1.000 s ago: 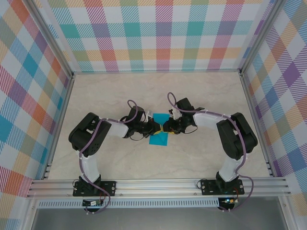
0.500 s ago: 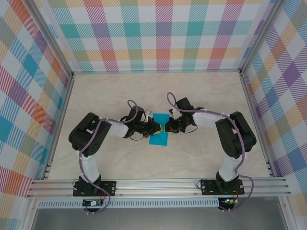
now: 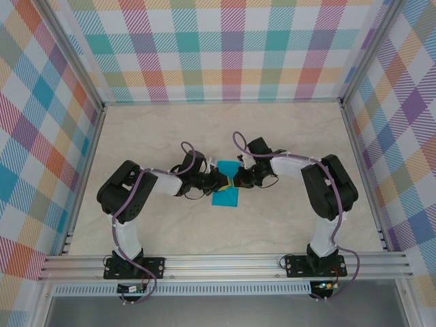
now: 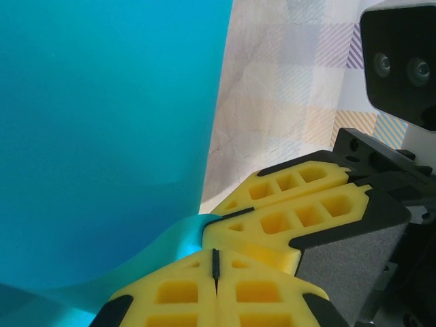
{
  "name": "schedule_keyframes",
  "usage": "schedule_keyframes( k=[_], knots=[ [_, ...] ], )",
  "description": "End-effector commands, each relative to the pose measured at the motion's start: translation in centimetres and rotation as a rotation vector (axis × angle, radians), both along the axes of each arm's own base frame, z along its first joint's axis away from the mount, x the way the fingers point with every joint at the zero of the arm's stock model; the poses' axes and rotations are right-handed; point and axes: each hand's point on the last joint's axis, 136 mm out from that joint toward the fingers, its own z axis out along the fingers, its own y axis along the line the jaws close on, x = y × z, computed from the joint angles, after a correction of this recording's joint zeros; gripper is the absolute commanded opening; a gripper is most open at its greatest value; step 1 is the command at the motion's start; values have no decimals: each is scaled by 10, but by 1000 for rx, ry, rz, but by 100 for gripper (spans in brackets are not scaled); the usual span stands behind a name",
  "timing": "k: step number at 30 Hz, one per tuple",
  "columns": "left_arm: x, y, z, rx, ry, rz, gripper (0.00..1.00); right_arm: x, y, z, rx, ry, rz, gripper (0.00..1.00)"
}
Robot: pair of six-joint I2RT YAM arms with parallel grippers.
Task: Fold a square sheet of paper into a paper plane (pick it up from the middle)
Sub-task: Fold the triangle a second time at the center of the table.
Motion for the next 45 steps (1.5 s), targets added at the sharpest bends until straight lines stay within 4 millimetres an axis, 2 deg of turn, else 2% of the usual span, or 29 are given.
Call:
schedule_keyframes(
  k=[1,14,45],
  knots=[
    [-3,-9,6,-14,-23,-35,5,5,-3,-3,-19,-3,5,7],
    [-4,-12,-1,-4,-10,-46,5,8,-6,-6,-36,2,-6,8],
    [-9,-5,-23,61,27,-41,4,7,-9,-16,-64,27,-5,8]
  ],
)
